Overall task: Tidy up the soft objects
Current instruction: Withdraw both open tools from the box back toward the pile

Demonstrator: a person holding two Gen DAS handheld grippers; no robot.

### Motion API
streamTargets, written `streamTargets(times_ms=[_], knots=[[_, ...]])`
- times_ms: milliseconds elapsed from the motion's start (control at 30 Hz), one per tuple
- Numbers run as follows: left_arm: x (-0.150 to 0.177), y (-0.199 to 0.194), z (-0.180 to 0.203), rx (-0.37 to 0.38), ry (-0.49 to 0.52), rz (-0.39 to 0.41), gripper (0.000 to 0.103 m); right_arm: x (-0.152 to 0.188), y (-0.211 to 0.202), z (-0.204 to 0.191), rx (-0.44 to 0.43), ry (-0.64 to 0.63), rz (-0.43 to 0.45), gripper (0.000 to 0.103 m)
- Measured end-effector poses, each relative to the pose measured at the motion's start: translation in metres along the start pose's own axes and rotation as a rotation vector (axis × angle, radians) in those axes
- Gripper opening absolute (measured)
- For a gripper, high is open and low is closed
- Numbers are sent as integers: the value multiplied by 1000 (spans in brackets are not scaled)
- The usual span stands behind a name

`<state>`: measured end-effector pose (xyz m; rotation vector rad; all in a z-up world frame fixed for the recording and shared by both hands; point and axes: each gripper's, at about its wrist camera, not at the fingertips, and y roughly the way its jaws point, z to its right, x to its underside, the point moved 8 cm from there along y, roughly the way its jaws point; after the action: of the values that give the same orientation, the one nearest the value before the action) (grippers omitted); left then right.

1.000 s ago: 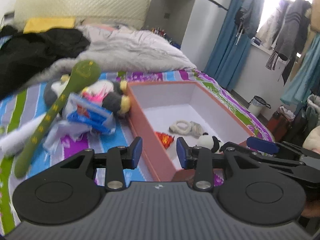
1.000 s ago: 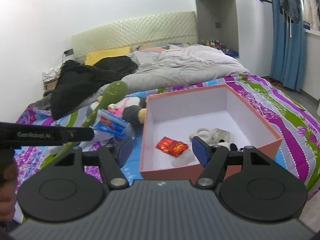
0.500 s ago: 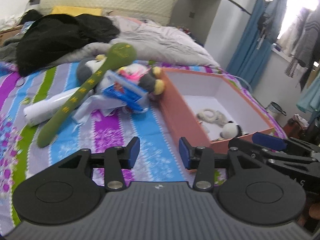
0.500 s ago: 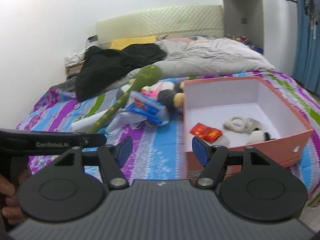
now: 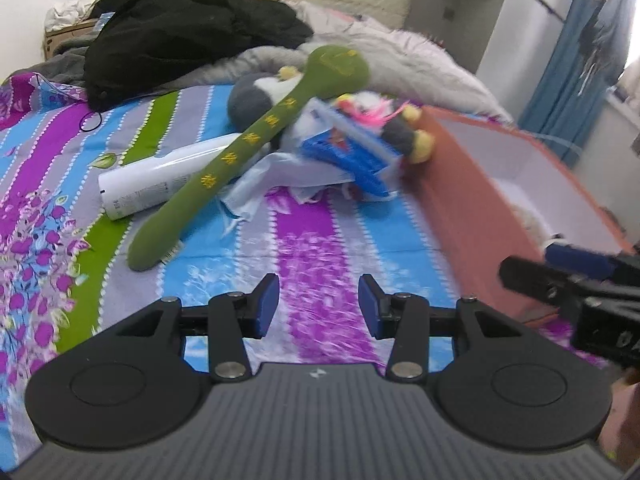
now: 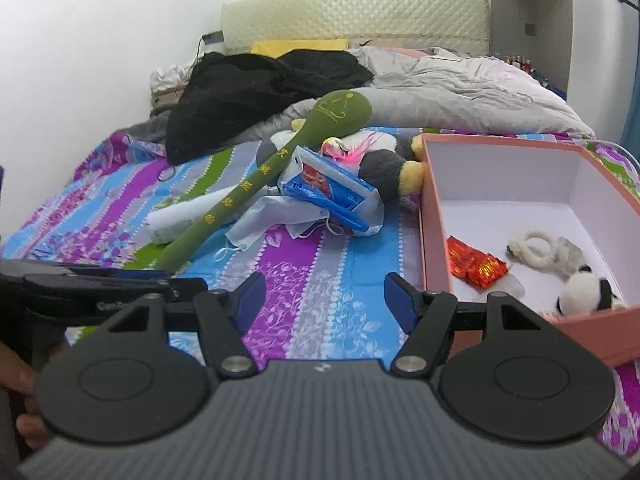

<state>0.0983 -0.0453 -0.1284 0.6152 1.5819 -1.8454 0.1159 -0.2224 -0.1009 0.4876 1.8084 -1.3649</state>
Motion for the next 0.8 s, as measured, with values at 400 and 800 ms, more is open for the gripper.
streamTargets(times_ms=[400, 800], knots=[[-19, 109, -51, -125, 39, -30, 50, -21, 101, -1, 55, -132, -40, 58], [-41, 171, -59, -192, 131, -7, 50, -40, 174, -3, 149, -267, -51, 48]])
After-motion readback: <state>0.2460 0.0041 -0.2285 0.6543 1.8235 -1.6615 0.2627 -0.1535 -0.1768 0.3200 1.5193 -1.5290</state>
